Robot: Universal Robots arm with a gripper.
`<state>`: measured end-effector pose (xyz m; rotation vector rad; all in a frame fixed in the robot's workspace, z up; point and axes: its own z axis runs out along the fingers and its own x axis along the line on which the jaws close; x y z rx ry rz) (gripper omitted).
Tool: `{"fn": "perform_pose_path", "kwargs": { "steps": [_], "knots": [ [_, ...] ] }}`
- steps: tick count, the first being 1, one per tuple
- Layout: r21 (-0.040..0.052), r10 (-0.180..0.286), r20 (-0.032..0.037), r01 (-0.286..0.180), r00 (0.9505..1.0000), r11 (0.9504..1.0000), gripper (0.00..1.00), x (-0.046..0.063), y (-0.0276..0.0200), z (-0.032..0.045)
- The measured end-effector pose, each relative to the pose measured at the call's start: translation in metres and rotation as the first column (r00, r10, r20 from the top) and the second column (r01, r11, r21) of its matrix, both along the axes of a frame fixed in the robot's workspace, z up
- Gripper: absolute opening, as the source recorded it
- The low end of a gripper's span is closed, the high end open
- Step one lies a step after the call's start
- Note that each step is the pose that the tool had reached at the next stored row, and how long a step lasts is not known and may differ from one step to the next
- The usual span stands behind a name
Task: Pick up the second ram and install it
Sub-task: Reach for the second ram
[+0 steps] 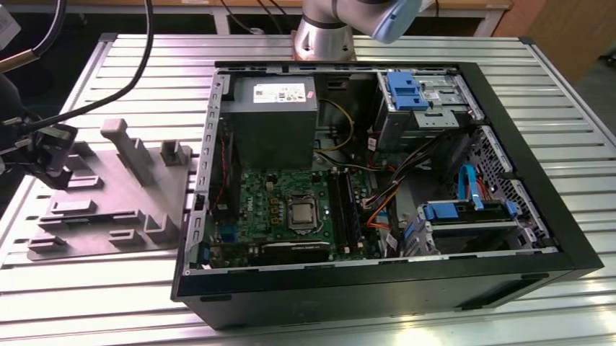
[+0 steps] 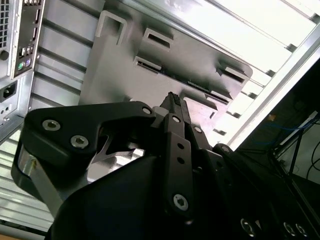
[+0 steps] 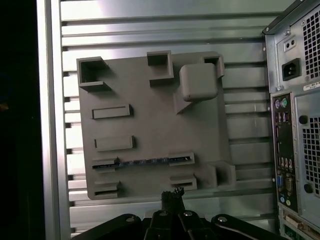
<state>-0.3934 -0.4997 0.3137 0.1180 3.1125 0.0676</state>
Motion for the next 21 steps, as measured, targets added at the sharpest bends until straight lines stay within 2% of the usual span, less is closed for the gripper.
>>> {"fn": "perform_pose_path", "kwargs": {
  "steps": [9, 17, 21],
  "knots": [
    [0.0001, 0.0, 0.0001, 0.0, 1.0, 1.0, 0.1, -0.014, 0.0054, -0.0131],
    [0.0001, 0.0, 0.0, 0.0, 1.0, 1.0, 0.1, -0.022, 0.007, -0.0254],
    [0.0001, 0.0, 0.0001, 0.0, 1.0, 1.0, 0.1, -0.024, 0.0071, -0.0283]
  ]
}}
